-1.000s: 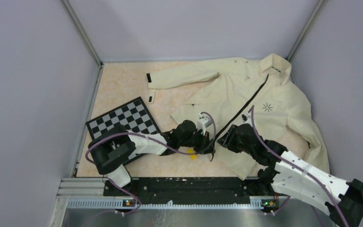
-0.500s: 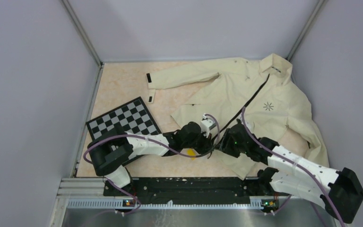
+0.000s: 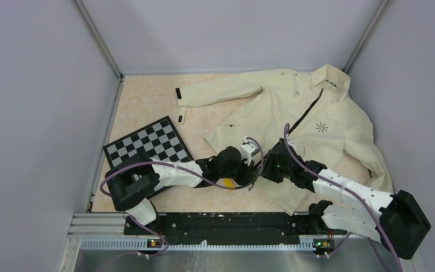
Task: Zip up the jacket
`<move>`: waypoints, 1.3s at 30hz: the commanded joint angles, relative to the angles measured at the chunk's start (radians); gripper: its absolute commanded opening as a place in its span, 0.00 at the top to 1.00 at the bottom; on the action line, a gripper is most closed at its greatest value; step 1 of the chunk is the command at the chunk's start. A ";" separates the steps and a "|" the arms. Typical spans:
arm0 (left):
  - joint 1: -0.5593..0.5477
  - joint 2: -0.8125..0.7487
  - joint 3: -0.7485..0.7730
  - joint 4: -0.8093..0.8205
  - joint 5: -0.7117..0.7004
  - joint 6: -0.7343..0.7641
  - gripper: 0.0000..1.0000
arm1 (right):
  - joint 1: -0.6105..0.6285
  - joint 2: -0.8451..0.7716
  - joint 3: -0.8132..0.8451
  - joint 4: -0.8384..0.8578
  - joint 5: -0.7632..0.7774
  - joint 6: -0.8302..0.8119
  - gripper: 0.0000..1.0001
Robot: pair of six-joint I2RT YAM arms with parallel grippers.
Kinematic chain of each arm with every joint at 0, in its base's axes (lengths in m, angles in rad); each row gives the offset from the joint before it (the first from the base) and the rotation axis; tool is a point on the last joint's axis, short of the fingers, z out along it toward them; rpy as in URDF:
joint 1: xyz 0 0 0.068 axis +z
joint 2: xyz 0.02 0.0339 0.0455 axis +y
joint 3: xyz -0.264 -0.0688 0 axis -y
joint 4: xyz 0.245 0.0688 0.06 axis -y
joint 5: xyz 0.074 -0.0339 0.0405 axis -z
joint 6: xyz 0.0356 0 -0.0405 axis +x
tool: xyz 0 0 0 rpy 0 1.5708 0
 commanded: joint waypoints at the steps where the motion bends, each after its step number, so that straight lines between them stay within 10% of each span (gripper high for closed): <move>1: -0.008 -0.013 0.035 0.032 0.008 -0.003 1.00 | -0.010 0.044 0.040 0.097 -0.040 -0.009 0.63; 12: -0.011 -0.003 0.049 0.025 0.027 -0.013 1.00 | -0.026 0.051 -0.051 0.250 -0.071 0.043 0.70; 18: -0.011 -0.010 0.045 0.024 0.035 -0.023 1.00 | -0.041 0.020 -0.093 0.295 -0.062 0.039 0.91; 23: -0.009 -0.053 0.029 0.022 0.025 -0.046 0.81 | -0.053 -0.039 -0.198 0.444 -0.048 -0.055 1.00; 32: 0.042 -0.201 0.012 -0.045 0.050 -0.087 0.06 | -0.056 -0.248 -0.332 0.547 -0.067 -0.313 1.00; 39: 0.187 -0.125 0.173 -0.283 0.163 -0.038 0.09 | -0.057 -0.348 -0.367 0.462 0.020 -0.294 1.00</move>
